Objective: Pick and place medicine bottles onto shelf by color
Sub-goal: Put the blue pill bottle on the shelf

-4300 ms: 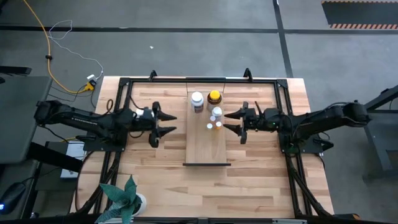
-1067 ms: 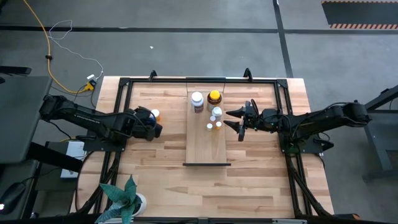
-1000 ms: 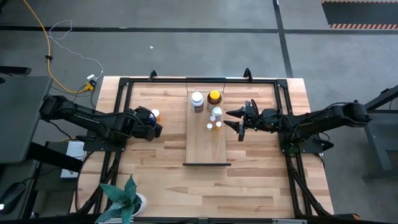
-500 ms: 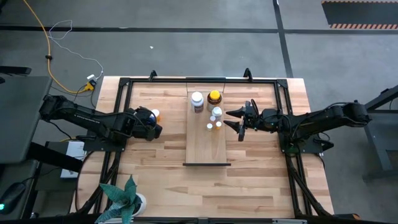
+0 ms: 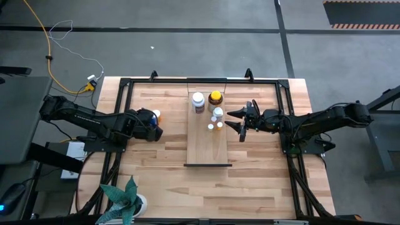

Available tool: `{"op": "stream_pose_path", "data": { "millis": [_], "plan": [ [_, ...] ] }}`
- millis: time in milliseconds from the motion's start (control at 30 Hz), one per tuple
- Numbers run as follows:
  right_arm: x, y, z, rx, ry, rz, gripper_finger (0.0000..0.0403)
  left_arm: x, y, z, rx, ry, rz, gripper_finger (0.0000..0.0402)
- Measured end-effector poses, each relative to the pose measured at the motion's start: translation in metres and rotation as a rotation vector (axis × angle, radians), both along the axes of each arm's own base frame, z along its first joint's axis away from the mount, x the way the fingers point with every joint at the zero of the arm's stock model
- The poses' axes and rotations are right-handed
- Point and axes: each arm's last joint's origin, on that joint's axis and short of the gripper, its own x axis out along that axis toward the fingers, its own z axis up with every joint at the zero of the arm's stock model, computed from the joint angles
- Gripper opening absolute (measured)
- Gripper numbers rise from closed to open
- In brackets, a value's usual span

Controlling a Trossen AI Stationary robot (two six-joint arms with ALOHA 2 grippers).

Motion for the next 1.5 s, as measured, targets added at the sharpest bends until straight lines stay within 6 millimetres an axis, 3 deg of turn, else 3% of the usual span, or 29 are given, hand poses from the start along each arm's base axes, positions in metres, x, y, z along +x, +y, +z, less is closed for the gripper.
{"op": "stream_pose_path", "data": {
  "millis": [433,967,1500],
  "plan": [
    [0.000,0.000,0.000,0.000,0.001,0.000,0.0211,-0.011,0.006,-0.015,-0.039,-0.032,0.235,0.0269],
    [0.000,0.000,0.000,0.000,0.000,0.000,0.0211,-0.004,0.005,-0.019,-0.159,-0.080,0.196,0.0268],
    [0.000,0.000,0.000,0.000,0.000,0.000,0.0211,0.005,0.014,-0.032,-0.125,-0.004,0.229,0.0268]
  ]
}}
